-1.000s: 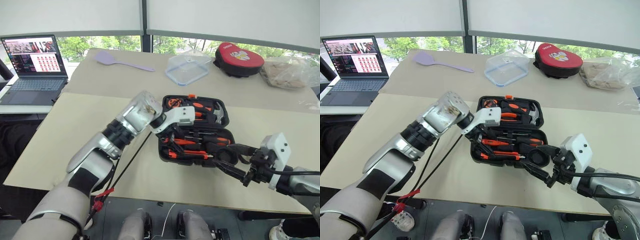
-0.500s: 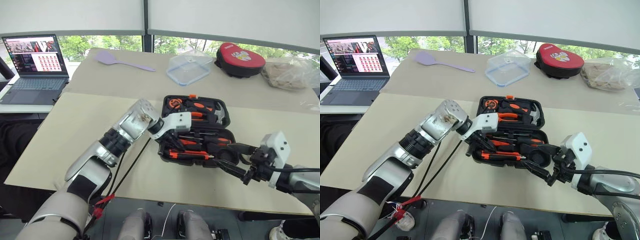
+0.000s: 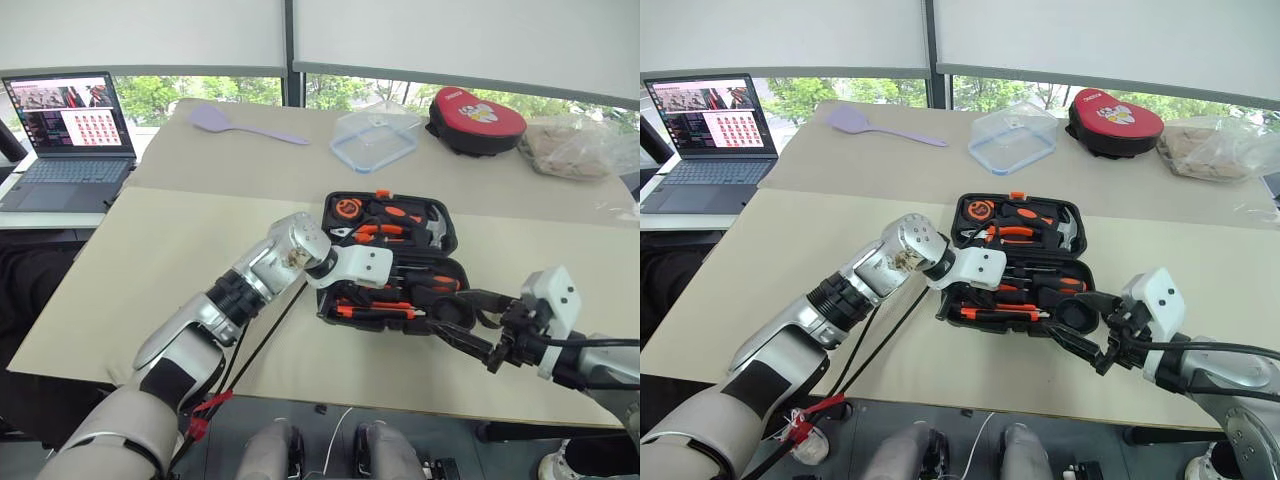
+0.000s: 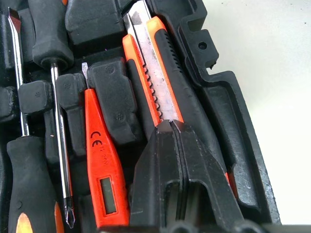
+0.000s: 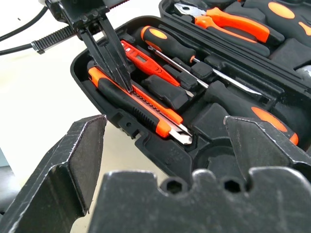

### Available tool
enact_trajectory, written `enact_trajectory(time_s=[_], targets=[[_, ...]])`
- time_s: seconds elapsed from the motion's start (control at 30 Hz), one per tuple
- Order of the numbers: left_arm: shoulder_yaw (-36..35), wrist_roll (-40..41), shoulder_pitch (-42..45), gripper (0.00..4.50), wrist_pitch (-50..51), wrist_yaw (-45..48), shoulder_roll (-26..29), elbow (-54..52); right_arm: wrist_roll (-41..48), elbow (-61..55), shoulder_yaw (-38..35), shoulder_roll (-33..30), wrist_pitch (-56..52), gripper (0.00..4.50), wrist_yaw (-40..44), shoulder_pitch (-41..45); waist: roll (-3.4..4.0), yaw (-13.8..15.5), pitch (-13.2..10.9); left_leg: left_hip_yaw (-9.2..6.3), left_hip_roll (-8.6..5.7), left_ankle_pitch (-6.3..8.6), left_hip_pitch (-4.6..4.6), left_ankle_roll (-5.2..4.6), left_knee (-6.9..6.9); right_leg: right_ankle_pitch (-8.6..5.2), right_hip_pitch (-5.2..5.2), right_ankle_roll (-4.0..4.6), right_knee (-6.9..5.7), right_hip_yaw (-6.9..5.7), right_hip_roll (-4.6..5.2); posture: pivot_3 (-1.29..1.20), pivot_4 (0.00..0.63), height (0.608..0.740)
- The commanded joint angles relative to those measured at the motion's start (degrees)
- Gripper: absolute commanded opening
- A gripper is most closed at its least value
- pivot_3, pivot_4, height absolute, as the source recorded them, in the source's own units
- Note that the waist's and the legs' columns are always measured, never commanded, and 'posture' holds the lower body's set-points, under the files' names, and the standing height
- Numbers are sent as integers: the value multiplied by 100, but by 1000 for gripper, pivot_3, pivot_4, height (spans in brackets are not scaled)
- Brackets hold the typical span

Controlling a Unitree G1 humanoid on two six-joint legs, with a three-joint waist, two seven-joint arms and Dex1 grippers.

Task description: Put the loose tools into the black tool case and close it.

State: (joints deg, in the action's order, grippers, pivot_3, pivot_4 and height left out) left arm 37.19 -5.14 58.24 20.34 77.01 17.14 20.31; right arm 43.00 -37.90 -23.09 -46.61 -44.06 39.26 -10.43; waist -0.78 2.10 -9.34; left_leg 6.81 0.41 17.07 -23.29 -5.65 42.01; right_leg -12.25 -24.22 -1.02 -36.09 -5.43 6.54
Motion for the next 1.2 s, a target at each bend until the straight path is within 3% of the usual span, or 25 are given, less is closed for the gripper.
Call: enact_trajectory(time_s=[0.03,0.27,0.67,0.93,1.03,1.2], targets=[[-254,85,212,47,322,45,-80,289,-12,-65,-127,-61,103,4500,1,90,0,0,0,0,0,0,-1,0,0,0,-1,0,0,-1,0,0,150,731],[-663,589,323,47,286,612,25,-49,-49,-5,-53,-44,102,4500,1,188,-1,1,-1,0,-1,1,-16,-2,2,1,-13,-2,-1,-3,0,0,150,731],[149,-373,-264,47,-722,350,188,-8,0,-99,-30,-1,70,4500,-86,145,-1,8,0,3,-5,1,-11,-3,5,2,-5,-5,2,-2,2,0,150,731],[105,-563,-361,47,-1027,267,262,107,-19,-119,-48,29,89,4500,-120,75,1,-21,3,3,0,1,0,-2,1,2,0,-4,2,1,0,0,150,731],[-362,-270,-297,47,-1016,132,253,137,-35,-117,-118,21,101,4500,-128,36,1,-29,3,3,0,1,1,-2,2,2,0,-3,1,1,0,0,150,731],[-1984,1168,-418,47,-590,-63,284,-307,-138,-5,-659,-57,105,4500,-73,-305,1,-67,2,2,2,0,-11,-1,2,3,-12,-3,-3,0,2,0,150,731]])
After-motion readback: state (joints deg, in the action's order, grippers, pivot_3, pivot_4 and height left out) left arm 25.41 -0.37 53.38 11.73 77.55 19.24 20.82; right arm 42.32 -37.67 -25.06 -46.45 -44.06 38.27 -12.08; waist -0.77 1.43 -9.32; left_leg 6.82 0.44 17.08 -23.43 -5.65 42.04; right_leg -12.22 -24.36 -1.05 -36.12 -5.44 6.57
